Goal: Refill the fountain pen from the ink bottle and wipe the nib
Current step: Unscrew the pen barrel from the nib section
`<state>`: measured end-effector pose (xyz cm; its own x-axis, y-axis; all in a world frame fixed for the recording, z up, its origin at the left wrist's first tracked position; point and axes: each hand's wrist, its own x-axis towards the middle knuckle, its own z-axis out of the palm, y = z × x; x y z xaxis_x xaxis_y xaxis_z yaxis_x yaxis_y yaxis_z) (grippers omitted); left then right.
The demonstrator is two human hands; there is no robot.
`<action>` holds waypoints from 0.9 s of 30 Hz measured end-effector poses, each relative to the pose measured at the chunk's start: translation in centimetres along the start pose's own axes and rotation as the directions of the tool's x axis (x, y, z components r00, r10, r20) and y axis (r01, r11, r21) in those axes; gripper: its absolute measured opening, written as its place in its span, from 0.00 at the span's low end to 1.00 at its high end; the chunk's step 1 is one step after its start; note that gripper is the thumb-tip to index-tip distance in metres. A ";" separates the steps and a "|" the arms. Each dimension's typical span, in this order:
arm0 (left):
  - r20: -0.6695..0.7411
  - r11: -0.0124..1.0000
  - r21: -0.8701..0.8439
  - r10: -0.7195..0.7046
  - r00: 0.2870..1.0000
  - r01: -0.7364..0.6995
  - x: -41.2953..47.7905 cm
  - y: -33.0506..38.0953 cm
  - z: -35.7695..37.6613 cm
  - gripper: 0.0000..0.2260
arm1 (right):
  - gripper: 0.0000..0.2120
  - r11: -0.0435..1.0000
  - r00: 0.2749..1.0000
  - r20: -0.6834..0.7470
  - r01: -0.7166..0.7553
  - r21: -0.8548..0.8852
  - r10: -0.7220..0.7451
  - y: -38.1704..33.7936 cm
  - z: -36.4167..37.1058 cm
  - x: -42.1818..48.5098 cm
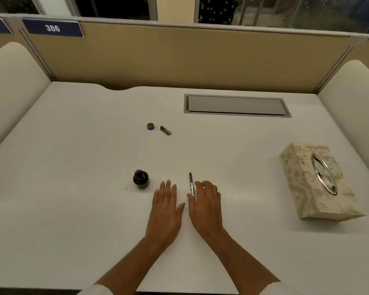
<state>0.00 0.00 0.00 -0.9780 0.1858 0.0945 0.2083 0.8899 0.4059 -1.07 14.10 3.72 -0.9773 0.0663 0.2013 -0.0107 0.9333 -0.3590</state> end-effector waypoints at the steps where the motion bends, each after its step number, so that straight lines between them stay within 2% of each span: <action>1: -0.003 1.000 0.009 -0.006 1.000 0.006 0.0 -0.1 0.0 0.28 | 0.13 0.999 1.000 -0.002 -0.008 0.031 0.008 0.0 0.1 0.1; 11: 0.043 0.999 0.050 -0.017 0.999 0.015 -0.6 -0.4 0.4 0.28 | 0.13 0.983 0.992 0.037 -0.121 0.135 0.117 -0.6 0.9 0.8; 19: 0.044 1.000 0.029 -0.006 0.999 0.005 -0.5 -0.3 0.3 0.28 | 0.12 0.982 0.990 -0.001 -0.139 0.127 0.140 -0.5 1.1 0.7; 24: 0.008 0.969 -0.233 -0.088 0.996 0.087 0.4 0.9 -1.4 0.27 | 0.10 0.988 0.993 -0.082 -0.077 0.137 0.088 -0.5 0.3 0.5; 27: 0.023 0.855 -0.475 -0.224 0.974 0.207 1.4 2.8 -3.1 0.22 | 0.08 0.988 0.993 -0.110 -0.024 0.155 0.042 -0.8 -0.7 0.2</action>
<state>-0.76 1.43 4.03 -0.9998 -0.0085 -0.0194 -0.0206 0.6017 0.7985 -1.10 13.62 4.67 -0.9477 0.1436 0.2850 -0.0195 0.8652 -0.5011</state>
